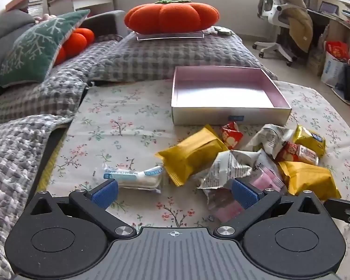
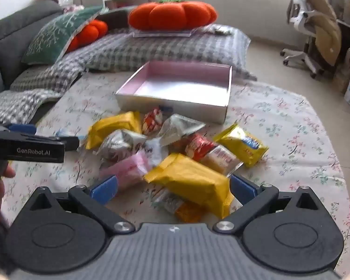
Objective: Organize snacks
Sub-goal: 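Move both grippers down toward the pile of snacks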
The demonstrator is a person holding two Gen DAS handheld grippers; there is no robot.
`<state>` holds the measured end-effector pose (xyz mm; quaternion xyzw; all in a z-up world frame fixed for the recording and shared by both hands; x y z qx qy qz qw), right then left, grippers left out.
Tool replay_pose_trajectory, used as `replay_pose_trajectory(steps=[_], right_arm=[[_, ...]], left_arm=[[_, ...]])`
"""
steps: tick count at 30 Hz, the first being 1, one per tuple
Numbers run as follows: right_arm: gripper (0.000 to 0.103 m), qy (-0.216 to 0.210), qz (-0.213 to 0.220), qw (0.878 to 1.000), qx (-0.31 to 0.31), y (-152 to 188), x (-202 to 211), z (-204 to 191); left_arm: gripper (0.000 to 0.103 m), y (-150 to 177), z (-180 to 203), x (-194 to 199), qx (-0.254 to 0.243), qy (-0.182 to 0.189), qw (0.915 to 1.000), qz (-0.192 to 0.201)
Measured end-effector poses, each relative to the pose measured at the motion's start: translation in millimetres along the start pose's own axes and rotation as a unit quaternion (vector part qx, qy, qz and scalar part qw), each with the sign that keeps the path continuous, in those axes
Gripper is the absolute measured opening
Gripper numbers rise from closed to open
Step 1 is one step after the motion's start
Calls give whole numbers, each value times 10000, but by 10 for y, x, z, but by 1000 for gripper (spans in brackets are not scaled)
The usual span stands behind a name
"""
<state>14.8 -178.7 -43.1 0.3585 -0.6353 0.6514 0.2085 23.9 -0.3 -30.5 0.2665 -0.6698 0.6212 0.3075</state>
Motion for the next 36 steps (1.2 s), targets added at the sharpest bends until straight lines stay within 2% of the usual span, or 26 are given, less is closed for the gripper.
replay_pose_trajectory(steps=[6,13,16,18,21,23,26,30,33,36], right_arm=[[101,-20,-298,9995,56,20,-68,-89],[101,-242,-150,9994,215,-26,-133,-225],[101,-98,-83,9997,188,-181,-149,-194],[101,-145,-49,9997,-175,-369,-138,-151],[103,-625,114,9967,-511,-606,-87,-138],[102,-574,25,9973,-451,-728,-114,-139],[103,-258,-96,9991,-314,-836,-214,-135],[103,-550,-224,9968,-528,-817,-328,-71],[102,-525,-593,9942,-727,-705,-465,17],[102,-551,-841,9918,-784,-621,-513,79]], left_arm=[[103,-11,-140,-44,70,-77,9999,-8],[103,-43,-216,-53,139,-156,9998,-20],[103,-203,-335,-74,259,-243,9994,29],[103,-331,-402,-34,346,-200,9991,102],[103,-472,-413,-26,365,61,9993,78],[103,-557,-400,-98,227,88,9997,63],[103,-634,-369,-279,20,117,9999,2],[103,-619,-251,-499,-165,395,9991,-63],[102,-570,-106,-655,-577,459,9970,-231],[102,-541,10,-753,-1076,370,9931,-277]])
Point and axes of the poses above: each gripper's, at about its wrist camera, not at the fingertips, and x roughly against the way its jaws point, z to its right, y to its underside, the point moved 4 cm from there along -x, roughly the way its jaws point, and after that the axes turned 1 degree about -z, right-handed, at the moved point
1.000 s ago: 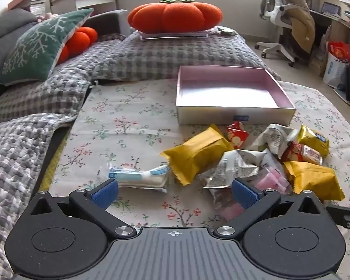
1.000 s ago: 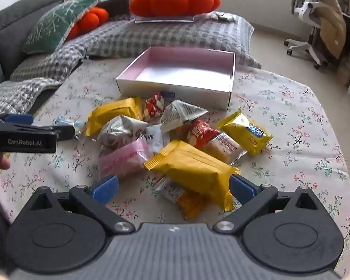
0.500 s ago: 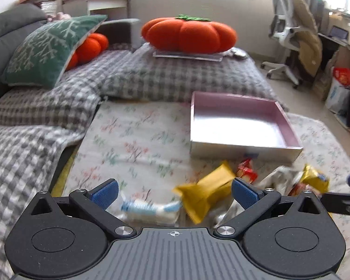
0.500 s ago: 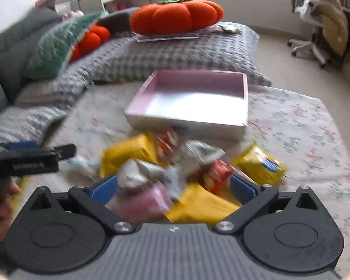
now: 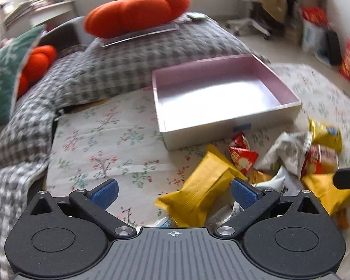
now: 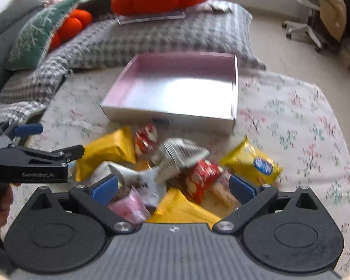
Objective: Organize snacks
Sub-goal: 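Move both grippers down toward the pile of snacks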
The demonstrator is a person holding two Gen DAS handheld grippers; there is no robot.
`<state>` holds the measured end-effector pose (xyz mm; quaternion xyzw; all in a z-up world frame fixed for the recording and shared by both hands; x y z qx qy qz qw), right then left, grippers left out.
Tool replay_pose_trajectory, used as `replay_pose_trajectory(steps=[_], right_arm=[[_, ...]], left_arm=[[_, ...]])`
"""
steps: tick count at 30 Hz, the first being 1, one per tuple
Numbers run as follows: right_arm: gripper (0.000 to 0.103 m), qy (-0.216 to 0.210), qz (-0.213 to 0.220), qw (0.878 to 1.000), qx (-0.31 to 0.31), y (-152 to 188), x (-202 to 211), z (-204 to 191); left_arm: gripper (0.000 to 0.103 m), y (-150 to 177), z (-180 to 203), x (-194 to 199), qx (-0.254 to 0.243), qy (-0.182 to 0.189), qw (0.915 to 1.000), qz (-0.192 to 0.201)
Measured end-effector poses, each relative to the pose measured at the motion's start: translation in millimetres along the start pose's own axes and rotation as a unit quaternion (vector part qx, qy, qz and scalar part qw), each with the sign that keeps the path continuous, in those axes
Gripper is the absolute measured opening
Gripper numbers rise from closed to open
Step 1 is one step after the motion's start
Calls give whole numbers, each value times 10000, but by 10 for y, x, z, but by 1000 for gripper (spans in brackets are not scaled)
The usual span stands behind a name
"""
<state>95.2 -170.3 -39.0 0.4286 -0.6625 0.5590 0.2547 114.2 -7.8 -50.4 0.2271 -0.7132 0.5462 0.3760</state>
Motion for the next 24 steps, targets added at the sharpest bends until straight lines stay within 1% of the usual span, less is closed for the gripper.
replay_pose_trajectory(steps=[1,4,8,9,12,14,17,19,21,22,24], right_arm=[[102,88,51,9999,108,23,0,1],[102,479,-69,9978,456,164,-75,-15],[102,484,-281,9956,756,282,-169,-86],[102,558,-326,9946,810,287,-193,-92],[102,839,-504,9895,1064,360,-265,-104],[101,918,-636,9861,1230,419,-311,-116],[101,976,-798,9824,1375,421,-388,-114],[100,1059,-853,9796,1480,430,-421,-110],[93,1021,-974,9791,1467,438,-433,-87],[85,936,-977,9809,1400,434,-407,-74],[86,760,-819,9869,1165,386,-286,-17]], left_arm=[[102,5,31,-44,-193,-43,9998,-62],[102,-4,85,-151,-583,-216,9980,-146],[102,-5,118,-293,-835,-200,9960,-266],[102,-11,117,-327,-875,-201,9956,-272],[102,4,79,-447,-849,-125,9956,-390],[102,-9,80,-482,-772,4,9963,-385],[102,-36,90,-484,-854,80,9959,-283],[102,-33,82,-518,-842,130,9959,-301],[101,-35,44,-529,-747,246,9963,-350],[101,-26,44,-524,-714,294,9964,-362],[101,-18,44,-523,-713,369,9960,-385]])
Point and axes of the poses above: each gripper's, at about its wrist camera, not at the fingertips, and x roughly against the way its jaws point, z to its right, y to its underside, the point moved 4 cm from there along -x, roughly the way its jaws point, and after that the axes turned 1 degree about -z, right-handed, at the moved point
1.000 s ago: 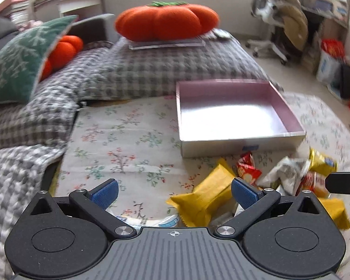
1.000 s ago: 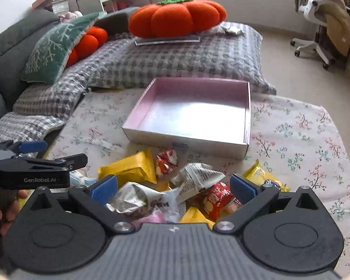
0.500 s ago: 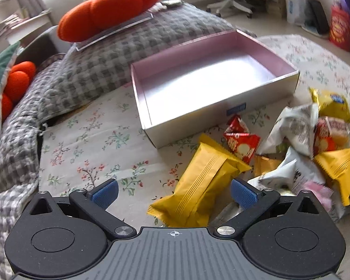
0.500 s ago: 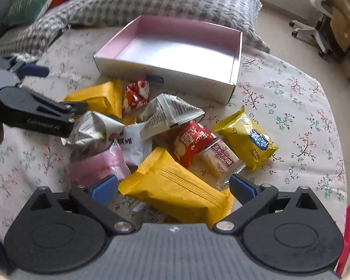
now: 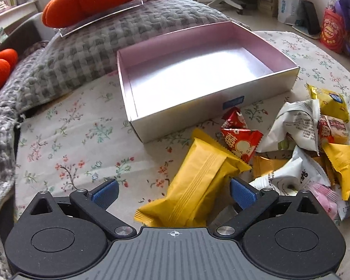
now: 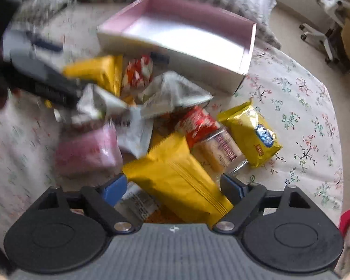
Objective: Organize snacks
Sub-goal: 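Move both grippers down toward the pile of snacks, then close left gripper on a yellow pack while right gripper grasps another yellow pack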
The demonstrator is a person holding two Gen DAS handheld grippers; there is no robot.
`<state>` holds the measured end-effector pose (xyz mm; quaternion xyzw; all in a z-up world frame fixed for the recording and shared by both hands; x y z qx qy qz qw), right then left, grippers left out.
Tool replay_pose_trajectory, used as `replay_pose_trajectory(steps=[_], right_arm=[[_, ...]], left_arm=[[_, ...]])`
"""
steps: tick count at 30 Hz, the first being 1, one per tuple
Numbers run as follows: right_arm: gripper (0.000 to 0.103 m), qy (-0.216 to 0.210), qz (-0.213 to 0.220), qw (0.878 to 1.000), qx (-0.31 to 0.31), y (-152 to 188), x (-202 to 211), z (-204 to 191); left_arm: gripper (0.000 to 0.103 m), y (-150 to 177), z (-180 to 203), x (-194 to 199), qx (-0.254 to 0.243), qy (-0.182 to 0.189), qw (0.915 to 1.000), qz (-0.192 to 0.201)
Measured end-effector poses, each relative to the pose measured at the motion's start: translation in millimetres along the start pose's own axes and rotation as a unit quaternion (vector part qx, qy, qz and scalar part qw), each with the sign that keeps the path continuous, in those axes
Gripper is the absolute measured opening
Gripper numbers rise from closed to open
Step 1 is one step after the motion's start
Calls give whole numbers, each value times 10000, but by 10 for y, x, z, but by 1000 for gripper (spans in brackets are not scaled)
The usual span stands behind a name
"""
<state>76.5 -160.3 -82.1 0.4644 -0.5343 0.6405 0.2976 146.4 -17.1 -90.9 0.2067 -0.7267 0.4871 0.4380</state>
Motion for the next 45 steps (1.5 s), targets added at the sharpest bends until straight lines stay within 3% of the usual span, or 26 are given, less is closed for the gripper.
replay_pose_trajectory(steps=[3,10,13,20,21,23,25,28,31,35,45], right_arm=[[91,81,202,9997,-114,3,112,111],[92,105,-95,9992,380,71,-12,-2],[92,357,-235,9969,661,52,-152,-38],[72,173,-392,9979,492,-7,-291,39],[69,169,-413,9980,456,-8,-307,42],[50,119,-433,9984,346,-5,-312,64],[41,99,-383,9991,167,-24,-281,97],[39,-65,-283,9994,-161,-44,-213,169],[38,-216,-173,9990,-361,-67,-151,184],[38,-437,-7,9968,-673,-125,-92,258],[37,-495,365,9906,-1224,-177,15,457]], left_arm=[[101,-4,15,-1,-67,-20,10000,22],[101,-34,12,-54,-77,40,10000,29],[100,-28,-34,-77,76,163,9998,-31],[91,-14,-69,-108,230,331,9992,-56],[87,-9,-66,-109,234,342,9991,-53],[75,0,-53,-119,189,346,9992,-91],[60,25,-23,-143,156,433,9988,-182],[47,18,-3,-118,157,461,9987,-145],[40,13,8,-120,212,350,9990,-159],[39,6,7,-99,299,294,9990,-155],[39,-61,-56,227,730,380,9965,165]])
Point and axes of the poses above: each gripper's, at about its wrist camera, not at the fingertips, and x roughly against the way its jaws point, z to its right, y to its underside, the point moved 4 cm from there along -x, roughly the way its jaws point, and after that the axes turned 1 degree about -z, right-handed, at the moved point
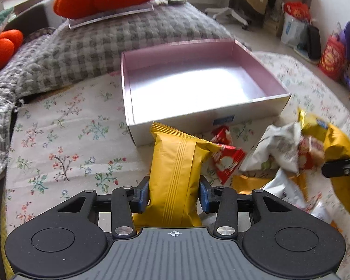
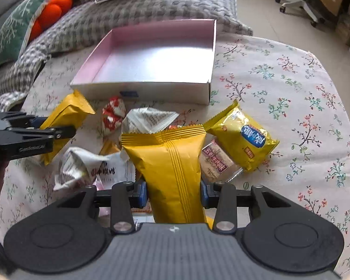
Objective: Organize snacks
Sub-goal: 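Carry both yellow packs with both grippers into the pink box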
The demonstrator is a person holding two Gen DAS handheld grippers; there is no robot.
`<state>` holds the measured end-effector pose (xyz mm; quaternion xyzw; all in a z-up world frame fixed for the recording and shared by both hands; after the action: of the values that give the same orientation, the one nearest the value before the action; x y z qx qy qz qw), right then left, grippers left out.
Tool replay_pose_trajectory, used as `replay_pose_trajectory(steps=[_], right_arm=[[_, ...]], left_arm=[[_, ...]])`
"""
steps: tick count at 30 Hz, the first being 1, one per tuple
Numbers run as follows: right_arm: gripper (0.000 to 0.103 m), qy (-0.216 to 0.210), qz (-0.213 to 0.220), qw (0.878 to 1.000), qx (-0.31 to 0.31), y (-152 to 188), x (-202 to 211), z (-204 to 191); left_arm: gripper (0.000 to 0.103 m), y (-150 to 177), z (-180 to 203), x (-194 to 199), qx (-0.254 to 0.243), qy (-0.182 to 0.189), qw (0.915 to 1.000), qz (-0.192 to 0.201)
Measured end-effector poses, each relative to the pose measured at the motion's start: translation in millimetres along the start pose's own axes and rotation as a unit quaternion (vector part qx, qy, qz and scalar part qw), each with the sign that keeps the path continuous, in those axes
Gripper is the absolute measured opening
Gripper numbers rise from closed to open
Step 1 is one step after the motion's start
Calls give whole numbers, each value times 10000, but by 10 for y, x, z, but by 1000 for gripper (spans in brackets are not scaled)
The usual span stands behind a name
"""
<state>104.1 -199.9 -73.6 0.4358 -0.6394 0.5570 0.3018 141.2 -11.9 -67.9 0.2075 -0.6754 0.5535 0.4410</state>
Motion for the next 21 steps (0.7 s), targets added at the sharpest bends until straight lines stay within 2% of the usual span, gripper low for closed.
replay_pose_trajectory(steps=[7,12,15,21], right_arm=[[37,-99,391,9988,-265,-120,86,75],[37,15,552,9978,-362,-249,99,128],[37,-70,648,9970,-417,-352,84,138],[37,-337,896,9932,-661,-595,71,187]], left_arm=[[39,-146,-36,179,391,30,9985,377],[39,-270,-110,211,661,-167,9957,628],[39,-364,-184,200,848,-241,9928,809],[39,-556,-219,109,1083,-159,9891,989]])
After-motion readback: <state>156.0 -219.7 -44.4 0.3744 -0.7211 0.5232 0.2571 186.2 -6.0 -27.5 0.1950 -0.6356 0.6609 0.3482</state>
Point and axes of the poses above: each gripper's, at about its wrist camera, not at the fingertips, and x roughly against the way its jaws point, z to its right, y to its underside, the point moved 4 cm from there along -x, roughly the way its jaws point, and after that the axes turned 1 degree about -z, right-handed, at the moved point
